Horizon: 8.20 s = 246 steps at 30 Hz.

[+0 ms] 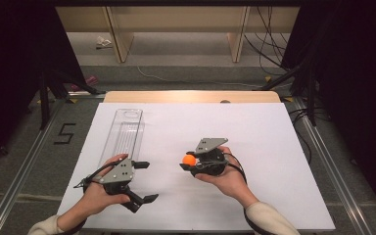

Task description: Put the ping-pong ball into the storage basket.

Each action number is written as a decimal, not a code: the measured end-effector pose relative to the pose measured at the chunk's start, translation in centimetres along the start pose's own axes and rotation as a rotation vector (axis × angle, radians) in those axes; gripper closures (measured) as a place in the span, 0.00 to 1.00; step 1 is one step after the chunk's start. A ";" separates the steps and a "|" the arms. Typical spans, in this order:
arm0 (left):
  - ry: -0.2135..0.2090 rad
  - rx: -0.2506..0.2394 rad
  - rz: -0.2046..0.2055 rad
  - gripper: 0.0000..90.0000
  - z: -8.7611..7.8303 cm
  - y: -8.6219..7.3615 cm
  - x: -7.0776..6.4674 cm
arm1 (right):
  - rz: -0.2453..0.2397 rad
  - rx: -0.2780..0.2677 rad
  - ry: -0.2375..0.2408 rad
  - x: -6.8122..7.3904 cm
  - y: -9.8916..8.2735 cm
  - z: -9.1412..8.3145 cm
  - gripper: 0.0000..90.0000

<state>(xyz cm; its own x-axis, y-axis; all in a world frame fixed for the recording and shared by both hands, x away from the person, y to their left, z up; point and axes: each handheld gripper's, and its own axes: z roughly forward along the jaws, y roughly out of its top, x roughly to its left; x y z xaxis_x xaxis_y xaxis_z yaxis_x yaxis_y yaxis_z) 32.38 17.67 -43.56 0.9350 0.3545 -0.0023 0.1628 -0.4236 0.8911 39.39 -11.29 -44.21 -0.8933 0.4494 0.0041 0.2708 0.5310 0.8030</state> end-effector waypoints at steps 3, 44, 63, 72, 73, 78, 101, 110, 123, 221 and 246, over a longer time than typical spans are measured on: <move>0.000 0.000 0.000 0.00 0.0 0.0 0.0 | 0.002 -0.003 0.000 0.0 0.1 0.0 0.57; -0.002 0.001 0.002 0.00 0.0 0.0 0.0 | 0.007 -0.038 0.005 -0.5 1.6 0.7 0.57; -0.002 0.000 0.000 0.00 0.0 0.0 0.0 | 0.003 -0.050 0.009 -0.7 2.3 1.2 0.57; -0.002 0.000 0.000 0.00 0.0 0.0 0.0 | 0.011 -0.062 0.006 -1.0 2.6 1.3 0.57; -0.002 0.001 0.000 0.00 0.0 0.0 0.0 | 0.015 -0.063 0.006 -1.0 2.7 1.3 0.57; -0.002 0.000 0.000 0.00 0.0 0.0 0.0 | 0.019 -0.068 0.005 -1.1 2.9 1.3 0.57; -0.002 0.001 0.002 0.00 -0.1 0.0 0.0 | 0.023 -0.080 0.008 -1.2 3.6 1.7 0.57; -0.004 0.001 0.003 0.00 -0.1 0.0 0.0 | 0.027 -0.079 0.010 -1.3 3.8 2.0 0.57; -0.005 0.001 0.005 0.00 -0.1 0.0 0.0 | 0.033 -0.085 0.009 -1.4 4.2 2.3 0.57; -0.013 0.007 0.009 0.00 0.0 0.0 -0.3 | 0.039 -0.113 0.039 -1.5 8.0 6.0 0.57; -0.013 0.004 0.007 0.00 0.0 0.0 -0.3 | 0.032 -0.107 0.043 -1.4 8.7 6.8 0.57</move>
<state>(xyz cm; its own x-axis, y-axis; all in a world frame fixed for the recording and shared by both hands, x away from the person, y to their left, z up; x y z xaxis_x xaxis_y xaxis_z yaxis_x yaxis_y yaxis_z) 32.12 17.58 -43.54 0.9403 0.3404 -0.0021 0.1575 -0.4296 0.8892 45.44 -2.40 -41.25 -0.9002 0.4321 0.0543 0.2612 0.4360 0.8612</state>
